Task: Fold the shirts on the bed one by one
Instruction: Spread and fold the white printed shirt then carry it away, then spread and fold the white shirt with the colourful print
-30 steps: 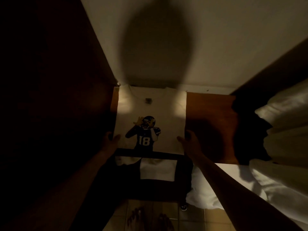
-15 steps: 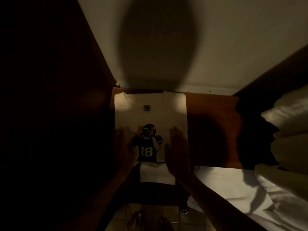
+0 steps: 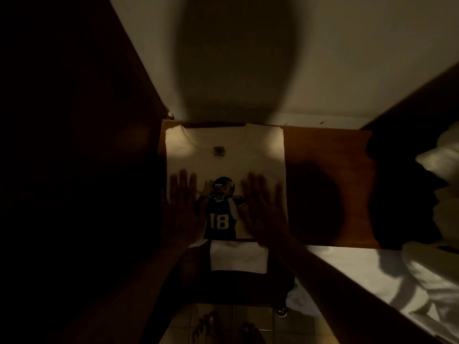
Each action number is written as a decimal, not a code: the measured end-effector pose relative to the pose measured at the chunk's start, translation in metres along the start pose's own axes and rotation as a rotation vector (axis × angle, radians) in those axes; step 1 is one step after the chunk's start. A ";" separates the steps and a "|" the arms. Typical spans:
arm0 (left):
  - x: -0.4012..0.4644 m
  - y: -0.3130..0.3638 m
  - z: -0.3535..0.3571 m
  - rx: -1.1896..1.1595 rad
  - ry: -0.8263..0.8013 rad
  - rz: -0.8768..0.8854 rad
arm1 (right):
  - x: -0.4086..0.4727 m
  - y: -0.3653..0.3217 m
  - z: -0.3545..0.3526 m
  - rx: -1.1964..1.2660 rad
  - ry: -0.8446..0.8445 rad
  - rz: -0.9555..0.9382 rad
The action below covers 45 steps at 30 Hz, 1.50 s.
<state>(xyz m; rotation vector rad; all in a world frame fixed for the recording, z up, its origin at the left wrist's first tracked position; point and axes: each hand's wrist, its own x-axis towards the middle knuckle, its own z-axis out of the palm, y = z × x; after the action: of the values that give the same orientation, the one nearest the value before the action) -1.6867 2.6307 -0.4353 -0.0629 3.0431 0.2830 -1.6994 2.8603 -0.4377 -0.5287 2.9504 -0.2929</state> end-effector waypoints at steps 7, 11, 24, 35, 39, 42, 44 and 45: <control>0.033 -0.023 -0.004 0.052 -0.156 0.031 | 0.022 0.008 -0.007 0.045 -0.064 0.225; 0.036 -0.025 -0.015 0.109 -0.275 -0.010 | 0.007 0.013 -0.020 0.089 -0.151 0.306; 0.009 0.045 -0.134 -0.173 -0.331 -0.041 | -0.023 0.001 -0.128 -0.047 -0.406 0.308; -0.020 0.090 -0.460 0.103 -0.526 0.066 | -0.053 -0.053 -0.430 0.112 -0.209 0.221; -0.072 0.110 -0.580 0.080 -0.457 0.044 | -0.095 -0.094 -0.549 0.152 -0.149 0.219; -0.125 0.123 -0.655 -0.008 -0.366 0.048 | -0.139 -0.136 -0.630 0.184 -0.070 0.222; -0.165 0.128 -0.701 -0.059 -0.335 0.069 | -0.172 -0.168 -0.680 0.184 -0.013 0.196; -0.185 0.130 -0.723 -0.082 -0.320 0.082 | -0.188 -0.183 -0.703 0.179 0.012 0.180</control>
<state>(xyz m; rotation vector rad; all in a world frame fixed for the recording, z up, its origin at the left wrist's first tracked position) -1.5674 2.6301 0.3126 0.0939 2.7201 0.3826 -1.5773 2.8762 0.3029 -0.2382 2.9177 -0.5339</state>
